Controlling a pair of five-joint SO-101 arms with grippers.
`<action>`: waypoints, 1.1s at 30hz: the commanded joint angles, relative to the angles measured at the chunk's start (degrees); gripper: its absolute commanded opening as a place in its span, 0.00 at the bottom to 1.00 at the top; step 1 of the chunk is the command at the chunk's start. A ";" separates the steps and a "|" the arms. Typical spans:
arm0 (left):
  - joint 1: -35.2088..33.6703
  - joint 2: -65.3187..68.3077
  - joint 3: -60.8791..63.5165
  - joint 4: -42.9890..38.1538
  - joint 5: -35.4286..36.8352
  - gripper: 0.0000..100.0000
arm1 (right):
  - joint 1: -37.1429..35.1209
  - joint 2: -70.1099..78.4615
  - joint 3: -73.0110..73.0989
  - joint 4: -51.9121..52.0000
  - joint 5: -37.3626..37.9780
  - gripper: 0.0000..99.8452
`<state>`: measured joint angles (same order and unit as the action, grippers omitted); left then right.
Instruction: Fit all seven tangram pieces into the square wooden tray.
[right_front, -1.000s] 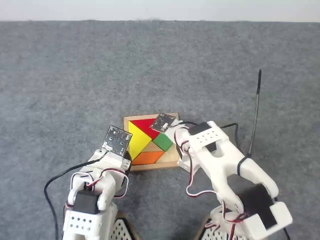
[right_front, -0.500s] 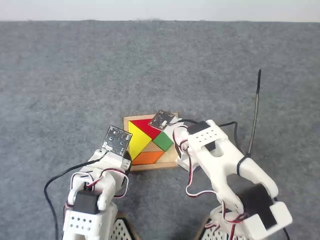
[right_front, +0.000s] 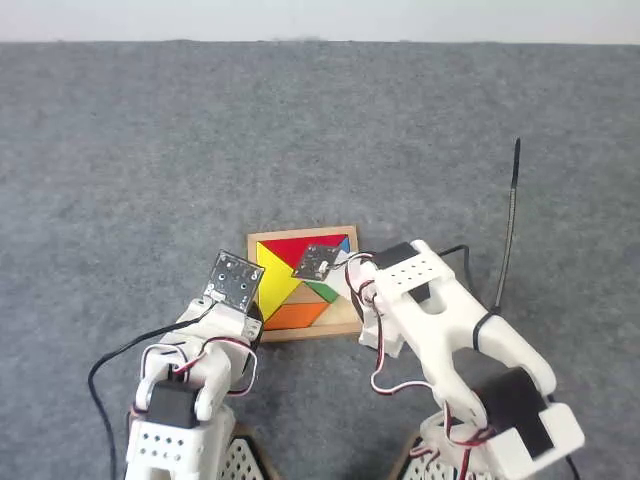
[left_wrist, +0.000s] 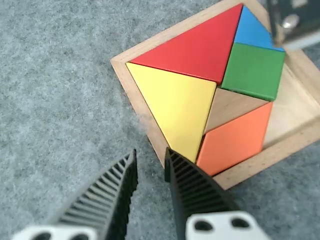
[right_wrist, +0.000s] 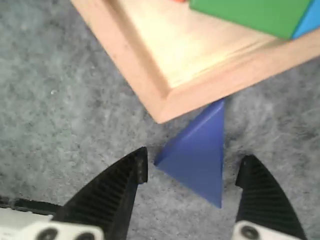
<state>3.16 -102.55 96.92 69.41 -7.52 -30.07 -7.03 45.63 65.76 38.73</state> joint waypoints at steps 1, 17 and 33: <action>0.09 0.09 -0.40 0.26 0.70 0.09 | 0.40 -0.40 -0.35 -2.68 0.97 0.27; 0.09 0.09 -0.40 0.26 0.70 0.09 | 1.98 -0.48 3.34 -5.76 0.97 0.22; 0.09 0.09 -0.40 0.26 0.70 0.09 | 1.98 -10.77 -7.74 6.90 1.67 0.15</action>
<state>3.16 -102.55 96.92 69.41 -7.52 -28.48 -10.90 43.69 67.87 39.25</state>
